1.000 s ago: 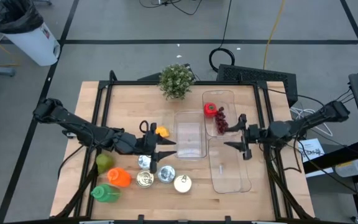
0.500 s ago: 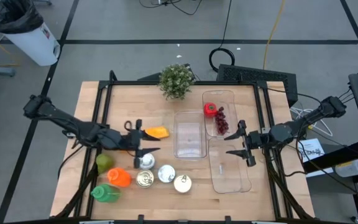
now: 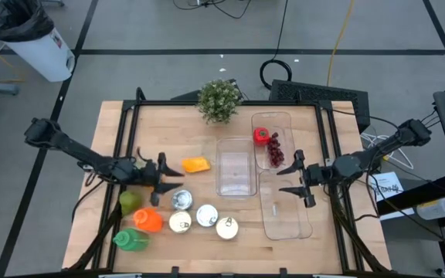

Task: Pick & Place Food Item
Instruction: Put the orange water bottle into the bottom transparent bin

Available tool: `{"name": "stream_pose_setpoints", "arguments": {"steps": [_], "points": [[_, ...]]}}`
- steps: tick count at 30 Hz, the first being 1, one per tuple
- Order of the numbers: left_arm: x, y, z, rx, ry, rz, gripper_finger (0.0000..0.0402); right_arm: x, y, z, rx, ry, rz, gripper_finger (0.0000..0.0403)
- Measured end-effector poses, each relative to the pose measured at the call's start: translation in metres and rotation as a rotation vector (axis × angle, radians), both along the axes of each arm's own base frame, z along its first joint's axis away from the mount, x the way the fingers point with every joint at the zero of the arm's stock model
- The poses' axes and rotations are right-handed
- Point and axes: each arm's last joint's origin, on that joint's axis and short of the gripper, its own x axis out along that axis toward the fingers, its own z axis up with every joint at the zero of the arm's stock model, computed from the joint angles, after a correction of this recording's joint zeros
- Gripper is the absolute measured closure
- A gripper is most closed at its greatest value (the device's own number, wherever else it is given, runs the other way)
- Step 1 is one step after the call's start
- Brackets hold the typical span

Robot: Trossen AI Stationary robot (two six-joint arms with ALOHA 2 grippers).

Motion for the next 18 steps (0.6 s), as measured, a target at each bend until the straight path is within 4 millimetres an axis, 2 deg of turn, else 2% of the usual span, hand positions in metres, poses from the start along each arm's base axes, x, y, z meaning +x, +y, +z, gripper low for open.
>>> {"name": "stream_pose_setpoints", "arguments": {"steps": [2, 7, 9, 13, 18], "points": [[-0.004, 0.0, -0.004, 0.051, -0.035, -0.048, 0.024, 0.001, -0.001, 0.0, -0.003, 0.002, -0.009, 0.0179], [-0.005, 0.002, -0.004, 0.105, -0.053, 0.017, 0.024, 0.005, -0.004, -0.003, -0.012, 0.018, -0.035, 0.018], [-0.005, 0.001, -0.005, 0.075, -0.043, -0.037, 0.024, 0.006, -0.005, -0.004, -0.014, 0.023, -0.042, 0.0181], [-0.007, -0.005, -0.005, 0.23, -0.093, -0.233, 0.024, 0.007, -0.005, -0.005, -0.006, 0.031, -0.047, 0.0181], [-0.008, -0.004, 0.006, 0.225, -0.202, -0.202, 0.024, 0.007, -0.005, -0.005, -0.009, 0.031, -0.046, 0.0183]]}}
